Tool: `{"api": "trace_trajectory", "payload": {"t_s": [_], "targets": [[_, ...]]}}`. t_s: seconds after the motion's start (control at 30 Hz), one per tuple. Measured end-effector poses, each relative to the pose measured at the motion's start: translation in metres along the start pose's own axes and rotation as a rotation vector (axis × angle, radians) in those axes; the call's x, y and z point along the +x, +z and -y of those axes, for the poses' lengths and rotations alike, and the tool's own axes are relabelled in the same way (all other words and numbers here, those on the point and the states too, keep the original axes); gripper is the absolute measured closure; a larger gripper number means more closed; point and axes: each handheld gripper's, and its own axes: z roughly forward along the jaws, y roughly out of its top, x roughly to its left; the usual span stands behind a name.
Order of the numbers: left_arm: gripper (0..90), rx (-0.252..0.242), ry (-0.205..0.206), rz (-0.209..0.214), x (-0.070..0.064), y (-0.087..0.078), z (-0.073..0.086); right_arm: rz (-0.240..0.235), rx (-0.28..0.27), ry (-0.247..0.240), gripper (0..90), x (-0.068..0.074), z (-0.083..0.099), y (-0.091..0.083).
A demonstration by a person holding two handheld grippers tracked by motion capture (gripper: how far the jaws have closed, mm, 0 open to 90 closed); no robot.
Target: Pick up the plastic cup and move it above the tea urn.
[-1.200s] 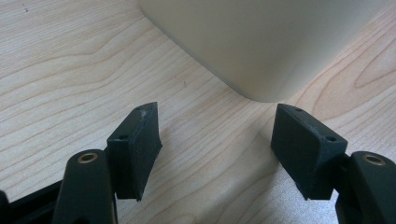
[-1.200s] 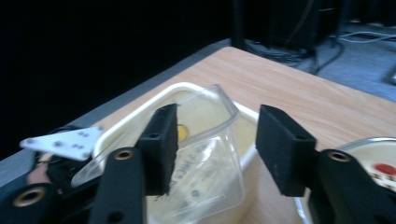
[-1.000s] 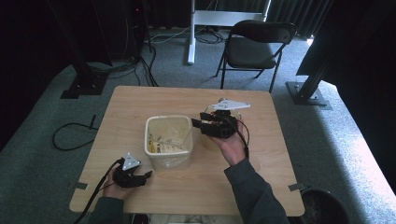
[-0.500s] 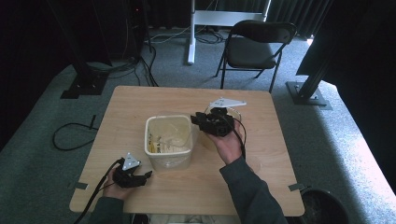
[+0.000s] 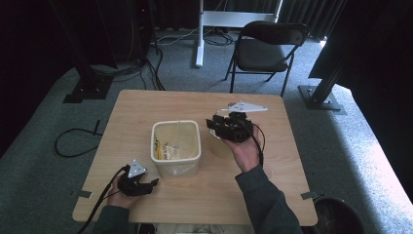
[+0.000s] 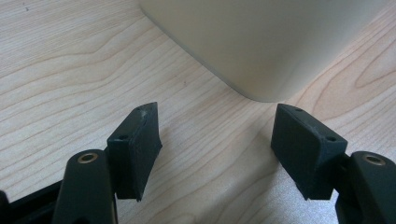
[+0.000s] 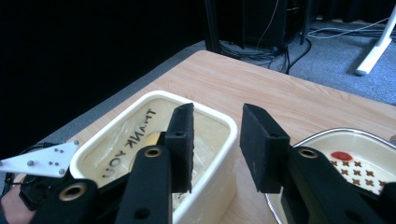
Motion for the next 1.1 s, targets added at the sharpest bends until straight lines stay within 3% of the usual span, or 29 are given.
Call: {"api": "trace_trajectory", "payload": {"t_s": [0.4, 0.77, 1.1], "targets": [[33.4, -0.003, 0.001, 0.001, 0.000, 0.000, 0.000, 0.020, 0.005, -0.019, 57.2, -0.005, 0.008, -0.011], [33.2, -0.006, 0.002, 0.002, 0.000, 0.000, 0.000, 0.066, 0.049, -0.076, 49.5, -0.018, 0.033, -0.032], [32.8, -0.010, 0.002, 0.003, 0.000, 0.001, 0.001, 0.089, 0.042, -0.112, 44.6, -0.025, 0.047, -0.046]]}}
